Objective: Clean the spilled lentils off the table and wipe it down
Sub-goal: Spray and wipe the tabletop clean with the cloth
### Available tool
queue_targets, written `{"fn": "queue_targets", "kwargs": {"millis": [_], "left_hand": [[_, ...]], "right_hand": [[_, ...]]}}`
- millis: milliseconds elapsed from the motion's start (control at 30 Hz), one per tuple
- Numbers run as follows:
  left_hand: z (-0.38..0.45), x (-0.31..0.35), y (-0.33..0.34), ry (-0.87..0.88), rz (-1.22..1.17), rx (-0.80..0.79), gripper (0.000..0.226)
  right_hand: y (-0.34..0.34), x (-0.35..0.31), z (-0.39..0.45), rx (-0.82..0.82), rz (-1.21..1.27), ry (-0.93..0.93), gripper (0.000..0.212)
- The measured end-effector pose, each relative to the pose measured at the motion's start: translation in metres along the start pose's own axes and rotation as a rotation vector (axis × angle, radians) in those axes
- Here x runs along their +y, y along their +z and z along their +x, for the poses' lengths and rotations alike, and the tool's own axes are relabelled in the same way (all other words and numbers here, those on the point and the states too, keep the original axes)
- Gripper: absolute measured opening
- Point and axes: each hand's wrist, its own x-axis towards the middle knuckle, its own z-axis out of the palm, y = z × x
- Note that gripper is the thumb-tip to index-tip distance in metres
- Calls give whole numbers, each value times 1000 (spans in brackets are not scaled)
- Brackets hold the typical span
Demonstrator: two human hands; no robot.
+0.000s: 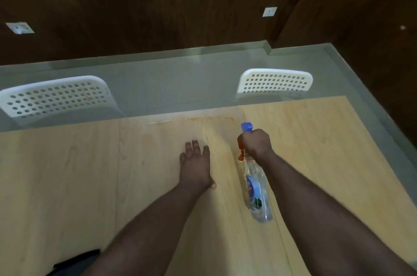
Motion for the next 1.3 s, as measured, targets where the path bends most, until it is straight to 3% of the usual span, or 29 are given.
{"fn": "queue_targets", "kwargs": {"millis": [167,267,367,533,633,933,1067,1300], "left_hand": [[-21,21,9,36,6,23,93],[-42,34,25,40,-9,14,86],[-71,48,45,36,-38,12,86],[-133,76,83,48,-32,-15,107],[-172,89,108,53,-34,-14,112],[-259,102,167,18,-47,44,101],[-284,93,184,-15,-69,80,94],[-316,48,193,-109,-128,139,95]], "right_hand": [[-15,44,-31,-103,-3,85,32],[-21,74,-54,-113,-26,93,31],[-27,108,-81,-124,-61,109,26],[-39,173,-126,-109,-141,105,15],[-45,215,-154,-138,-142,115,20],[-51,306,-222,-150,-158,95,17],[-38,326,-246,-204,-199,68,19],[30,311,-278,-357,-379,-165,19]]}}
